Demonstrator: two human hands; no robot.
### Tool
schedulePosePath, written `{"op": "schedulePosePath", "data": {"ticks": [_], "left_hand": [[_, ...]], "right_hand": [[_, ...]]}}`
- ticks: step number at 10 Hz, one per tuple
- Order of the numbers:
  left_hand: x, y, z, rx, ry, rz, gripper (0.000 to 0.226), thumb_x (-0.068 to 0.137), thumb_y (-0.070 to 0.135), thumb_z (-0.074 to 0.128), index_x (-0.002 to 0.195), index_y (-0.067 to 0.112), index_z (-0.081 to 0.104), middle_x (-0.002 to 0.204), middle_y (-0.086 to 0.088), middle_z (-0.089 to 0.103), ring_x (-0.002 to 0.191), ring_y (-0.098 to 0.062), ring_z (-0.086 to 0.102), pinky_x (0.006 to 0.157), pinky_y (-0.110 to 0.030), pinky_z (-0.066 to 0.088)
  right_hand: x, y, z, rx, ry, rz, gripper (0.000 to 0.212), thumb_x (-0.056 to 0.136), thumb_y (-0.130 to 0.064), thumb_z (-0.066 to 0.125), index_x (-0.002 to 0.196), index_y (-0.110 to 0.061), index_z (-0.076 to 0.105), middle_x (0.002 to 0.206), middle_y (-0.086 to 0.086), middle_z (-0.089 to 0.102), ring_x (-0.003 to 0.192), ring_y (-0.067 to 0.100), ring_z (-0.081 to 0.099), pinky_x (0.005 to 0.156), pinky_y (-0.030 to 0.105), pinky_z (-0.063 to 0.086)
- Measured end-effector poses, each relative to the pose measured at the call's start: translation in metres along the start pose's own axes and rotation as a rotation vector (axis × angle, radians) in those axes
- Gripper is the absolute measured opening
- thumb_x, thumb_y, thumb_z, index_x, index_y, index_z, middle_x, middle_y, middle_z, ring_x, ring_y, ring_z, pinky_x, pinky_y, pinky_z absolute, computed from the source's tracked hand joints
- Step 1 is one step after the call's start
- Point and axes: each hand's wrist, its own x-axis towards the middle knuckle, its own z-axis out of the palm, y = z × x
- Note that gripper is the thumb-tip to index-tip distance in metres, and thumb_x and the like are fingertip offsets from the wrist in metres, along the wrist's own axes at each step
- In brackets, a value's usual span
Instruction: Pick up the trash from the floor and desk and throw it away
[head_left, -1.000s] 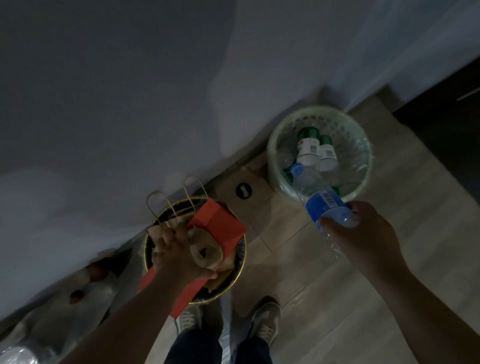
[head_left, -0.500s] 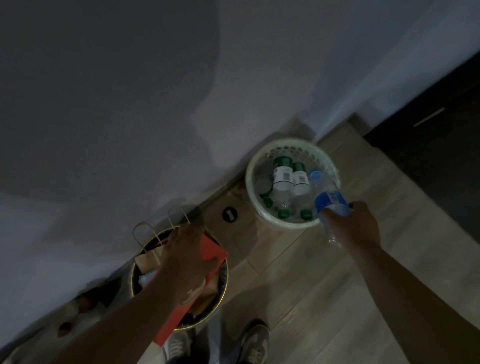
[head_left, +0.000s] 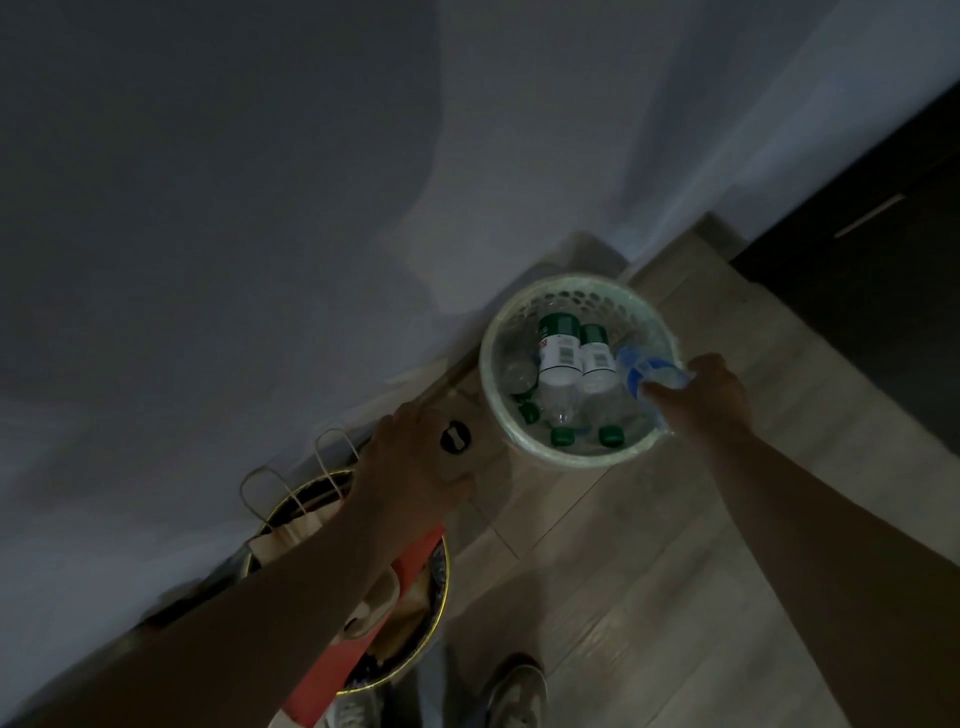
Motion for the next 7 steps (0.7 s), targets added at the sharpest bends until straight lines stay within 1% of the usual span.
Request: {"op": "schedulePosePath", "data": {"ticks": [1,2,3,4,5,6,7], "left_hand": [[0.002,0.002,-0.003,0.028,0.013,0.007,0.056,0.073,0.049,0.067,0.117,0.02,0.048,0.114,0.0,0.046,0.107,-0.021,0.045,0.08,-0.029,0.035],[0.003,0.004,-0.004,0.052,0.015,0.021,0.061,0.073,0.05,0.068,0.121,0.02,0.048,0.115,-0.001,0.046,0.109,-0.022,0.044,0.087,-0.031,0.036],[0.001,0.009,-0.008,0.066,0.019,0.031,0.063,0.072,0.049,0.07,0.122,0.018,0.049,0.116,-0.002,0.046,0.109,-0.023,0.044,0.089,-0.031,0.037],[-0.003,0.015,-0.014,0.084,0.051,0.067,0.065,0.071,0.048,0.071,0.124,0.016,0.05,0.116,-0.004,0.047,0.106,-0.023,0.045,0.083,-0.028,0.036],[-0.009,0.023,-0.024,0.066,0.058,0.077,0.063,0.07,0.044,0.073,0.122,0.014,0.052,0.114,-0.005,0.049,0.103,-0.023,0.046,0.079,-0.026,0.035],[-0.017,0.031,-0.038,0.072,0.045,0.103,0.061,0.071,0.043,0.072,0.121,0.015,0.052,0.113,-0.004,0.048,0.105,-0.022,0.046,0.084,-0.029,0.04],[-0.033,0.041,-0.056,0.081,0.046,0.079,0.054,0.071,0.04,0.072,0.115,0.015,0.054,0.108,-0.003,0.049,0.102,-0.023,0.048,0.079,-0.028,0.039]], "right_hand": [[-0.003,0.005,0.004,-0.048,-0.033,0.007,0.066,0.081,-0.026,0.075,0.132,-0.001,0.043,0.13,0.023,0.051,0.112,0.035,0.057,0.078,0.032,0.043],[-0.009,0.011,0.007,-0.04,-0.02,-0.017,0.066,0.075,-0.016,0.079,0.129,0.001,0.044,0.126,0.023,0.052,0.108,0.035,0.058,0.075,0.032,0.042],[-0.015,0.015,0.006,-0.058,-0.016,-0.04,0.064,0.072,-0.012,0.08,0.126,0.003,0.047,0.123,0.023,0.053,0.106,0.035,0.058,0.074,0.031,0.041],[-0.023,0.019,0.004,-0.046,-0.007,-0.062,0.058,0.073,-0.012,0.079,0.12,0.003,0.049,0.118,0.023,0.056,0.102,0.035,0.059,0.072,0.028,0.04],[-0.035,0.022,-0.004,0.006,0.003,-0.058,0.05,0.073,-0.012,0.078,0.112,0.003,0.051,0.109,0.022,0.06,0.094,0.036,0.061,0.068,0.029,0.04],[-0.051,0.021,-0.016,0.037,0.0,-0.092,0.044,0.074,-0.012,0.077,0.109,-0.001,0.053,0.104,0.02,0.063,0.084,0.03,0.059,0.066,0.028,0.039],[-0.077,0.018,-0.035,0.068,0.021,-0.126,0.042,0.075,-0.011,0.076,0.112,-0.003,0.057,0.102,0.015,0.065,0.079,0.023,0.054,0.068,0.025,0.038]]}}
